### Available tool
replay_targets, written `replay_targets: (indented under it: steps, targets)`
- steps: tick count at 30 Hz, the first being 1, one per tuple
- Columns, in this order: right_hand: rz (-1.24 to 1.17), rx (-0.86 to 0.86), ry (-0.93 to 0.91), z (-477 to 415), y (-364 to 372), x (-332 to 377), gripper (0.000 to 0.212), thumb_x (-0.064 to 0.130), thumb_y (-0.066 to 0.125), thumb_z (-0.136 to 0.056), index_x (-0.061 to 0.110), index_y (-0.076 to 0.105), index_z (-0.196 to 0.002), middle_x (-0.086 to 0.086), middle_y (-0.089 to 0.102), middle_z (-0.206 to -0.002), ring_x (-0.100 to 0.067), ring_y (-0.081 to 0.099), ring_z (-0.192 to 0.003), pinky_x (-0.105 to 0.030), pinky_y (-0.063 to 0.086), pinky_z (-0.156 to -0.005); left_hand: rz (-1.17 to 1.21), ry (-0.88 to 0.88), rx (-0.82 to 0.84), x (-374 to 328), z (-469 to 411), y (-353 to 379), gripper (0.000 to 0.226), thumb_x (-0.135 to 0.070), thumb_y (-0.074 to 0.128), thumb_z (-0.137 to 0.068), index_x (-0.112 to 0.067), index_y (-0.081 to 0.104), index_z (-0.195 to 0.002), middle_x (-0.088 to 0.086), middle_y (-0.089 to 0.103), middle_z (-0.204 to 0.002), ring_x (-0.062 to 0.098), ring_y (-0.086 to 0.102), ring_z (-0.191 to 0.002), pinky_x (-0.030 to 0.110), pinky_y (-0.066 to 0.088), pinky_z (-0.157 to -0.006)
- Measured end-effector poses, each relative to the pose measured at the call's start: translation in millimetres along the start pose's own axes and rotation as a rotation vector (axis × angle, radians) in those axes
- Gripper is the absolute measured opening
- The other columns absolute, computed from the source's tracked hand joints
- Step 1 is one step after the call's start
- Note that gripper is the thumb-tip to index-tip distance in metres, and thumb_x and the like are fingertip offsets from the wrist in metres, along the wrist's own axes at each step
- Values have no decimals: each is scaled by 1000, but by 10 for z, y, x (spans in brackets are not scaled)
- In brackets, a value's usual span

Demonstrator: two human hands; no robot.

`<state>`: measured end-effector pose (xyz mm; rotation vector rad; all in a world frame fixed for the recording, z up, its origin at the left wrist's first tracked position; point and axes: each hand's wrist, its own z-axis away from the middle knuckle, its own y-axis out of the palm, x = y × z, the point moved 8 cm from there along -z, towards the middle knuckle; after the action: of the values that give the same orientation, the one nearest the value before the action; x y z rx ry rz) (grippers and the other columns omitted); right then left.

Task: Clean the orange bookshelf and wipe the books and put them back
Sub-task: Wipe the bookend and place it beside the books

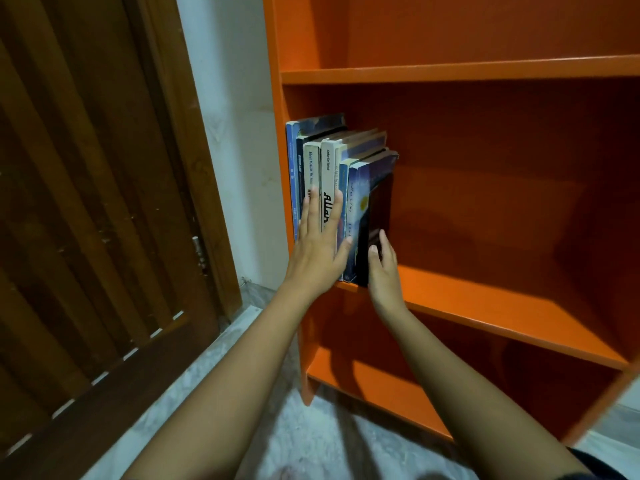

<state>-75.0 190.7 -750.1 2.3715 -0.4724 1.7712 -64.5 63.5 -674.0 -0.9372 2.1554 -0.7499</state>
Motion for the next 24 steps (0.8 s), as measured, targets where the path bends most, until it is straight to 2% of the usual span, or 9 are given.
replay_targets:
  steps: [3, 5, 7, 9, 13, 17, 20, 22, 24]
  targets:
    - [91, -14, -19, 216, -63, 7, 47, 18, 46, -98, 11, 34, -144, -7, 32, -148, -19, 32, -136, -30, 28, -111, 21, -51, 117, 39, 172, -7, 65, -37, 39, -99, -30, 1, -151, 1, -10, -159, 21, 0, -147, 43, 28, -112]
    - [136, -73, -9, 364, -102, -45, 37, 14, 48, -97, 7, 47, -133, -10, 44, -135, -18, 46, -120, -23, 36, -98, 12, -104, 179, 143, 320, -6, 58, -36, 39, -99, -25, 14, -150, 3, 7, -159, 21, 12, -145, 42, 32, -111]
    - [186, -125, -17, 479, -122, -86, 24, 12, 50, -95, 4, 57, -117, -12, 53, -119, -16, 51, -99, -16, 34, -82, 25, -144, 210, 238, 471, 28, 52, -35, 41, -98, -20, 28, -147, 4, 24, -154, 22, 26, -140, 39, 35, -107]
    - [250, -118, -45, 630, -75, -152, 14, 11, 54, -92, 3, 63, -98, -14, 59, -103, -21, 53, -92, -20, 33, -76, 48, -187, 227, 359, 689, 88, 47, -33, 44, -98, -15, 39, -141, 4, 38, -145, 22, 37, -134, 37, 37, -104]
    - [412, 121, 91, 998, 335, -766, 11, 14, 60, -88, 4, 63, -85, -10, 60, -88, -19, 51, -85, -25, 30, -68, 125, -395, 295, 825, 1388, 365, 44, -28, 49, -95, -12, 46, -136, 9, 50, -137, 23, 47, -126, 33, 39, -102]
    - [495, 486, 307, 1435, 825, -1540, 14, 19, 58, -92, 8, 53, -85, -5, 52, -75, -20, 47, -72, -29, 31, -57, 195, -639, 398, 1406, 2238, 771, 42, -26, 50, -95, -10, 48, -134, 11, 52, -134, 25, 49, -123, 33, 39, -101]
    - [548, 638, 461, 1762, 1066, -2099, 12, 22, 59, -90, 10, 56, -90, -4, 57, -84, -21, 52, -82, -27, 35, -65, 240, -876, 445, 1889, 2926, 1040, 40, -23, 53, -94, -8, 51, -130, 15, 54, -130, 27, 50, -121, 34, 39, -102]
    - [571, 701, 542, 1955, 1177, -2416, 11, 23, 59, -90, 13, 55, -93, -2, 58, -86, -22, 53, -87, -23, 37, -62, 252, -1008, 491, 2173, 3394, 1229, 38, -20, 55, -93, -4, 53, -127, 19, 56, -127, 30, 52, -119, 34, 41, -99]
    - [611, 796, 599, 2149, 1294, -2708, 12, 24, 56, -92, 16, 53, -101, -8, 60, -102, -26, 55, -96, -22, 42, -71, 248, -1119, 536, 2387, 3821, 1384, 39, -20, 54, -94, -3, 51, -128, 21, 56, -128, 30, 54, -118, 32, 41, -96]
